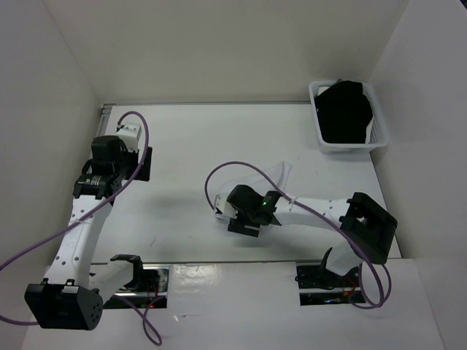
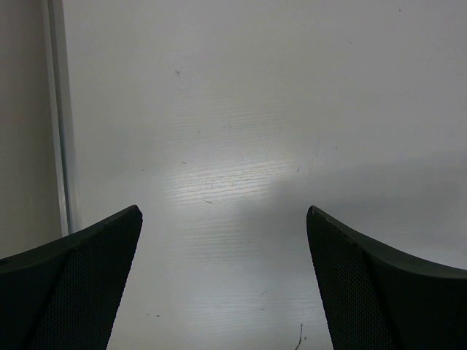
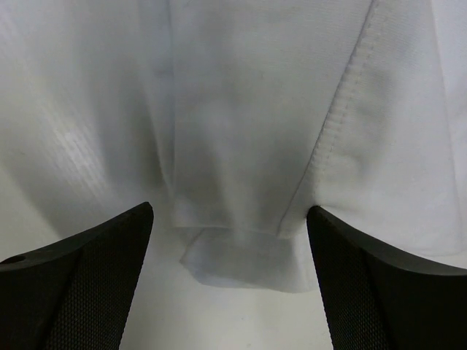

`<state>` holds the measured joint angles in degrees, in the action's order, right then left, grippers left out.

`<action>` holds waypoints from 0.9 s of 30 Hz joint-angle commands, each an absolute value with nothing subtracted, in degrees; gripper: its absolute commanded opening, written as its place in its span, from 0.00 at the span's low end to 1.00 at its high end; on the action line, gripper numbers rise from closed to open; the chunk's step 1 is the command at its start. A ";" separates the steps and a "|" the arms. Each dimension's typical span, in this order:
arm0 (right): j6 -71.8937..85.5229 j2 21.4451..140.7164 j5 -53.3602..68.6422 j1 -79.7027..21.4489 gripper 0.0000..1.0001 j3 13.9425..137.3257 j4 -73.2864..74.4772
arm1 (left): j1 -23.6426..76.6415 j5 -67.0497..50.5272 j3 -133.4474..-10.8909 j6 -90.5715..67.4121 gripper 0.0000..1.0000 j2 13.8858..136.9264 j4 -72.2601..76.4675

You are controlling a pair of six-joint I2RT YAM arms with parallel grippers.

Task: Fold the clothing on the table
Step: Flatten the skirt out

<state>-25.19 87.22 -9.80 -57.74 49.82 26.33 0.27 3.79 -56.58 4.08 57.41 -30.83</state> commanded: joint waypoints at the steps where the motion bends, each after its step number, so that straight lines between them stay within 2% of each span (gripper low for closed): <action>1: -24.43 86.04 -9.23 -59.50 0.90 49.75 27.60 | -0.09 4.31 -56.16 2.99 0.99 56.69 -29.18; 5: -24.43 89.11 -9.84 -59.50 0.90 49.75 27.08 | -0.09 3.78 -56.16 2.99 0.99 57.22 -29.18; 13: -24.43 97.29 -14.59 -62.75 0.74 49.22 25.14 | -0.09 3.25 -56.16 2.99 0.99 57.22 -29.18; 14: -24.43 97.82 -15.11 -63.45 0.70 49.22 25.14 | -0.09 3.25 -56.16 2.99 0.99 57.22 -29.18; 16: -24.43 98.44 -16.42 -63.46 0.47 49.22 24.61 | -0.09 3.25 -56.16 2.99 0.99 57.22 -29.18; 18: -23.82 97.92 -17.83 -63.46 0.21 49.75 23.91 | -0.09 3.25 -56.16 2.99 0.99 57.22 -29.18; 19: -23.82 97.30 -19.06 -63.46 0.03 49.75 23.91 | -0.09 2.73 -56.16 2.99 0.99 57.22 -29.18; 20: -23.82 95.21 -19.07 -63.46 0.00 49.75 23.91 | -0.09 2.72 -56.16 2.99 0.99 57.22 -29.18; 27: -24.34 82.37 -13.98 -59.26 0.00 56.15 27.42 | -0.09 1.59 -56.16 2.99 0.99 56.69 -29.18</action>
<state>-24.93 89.34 -16.49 -61.98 51.62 26.24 0.27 2.96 -56.58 4.08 57.49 -30.83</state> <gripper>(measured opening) 0.032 0.993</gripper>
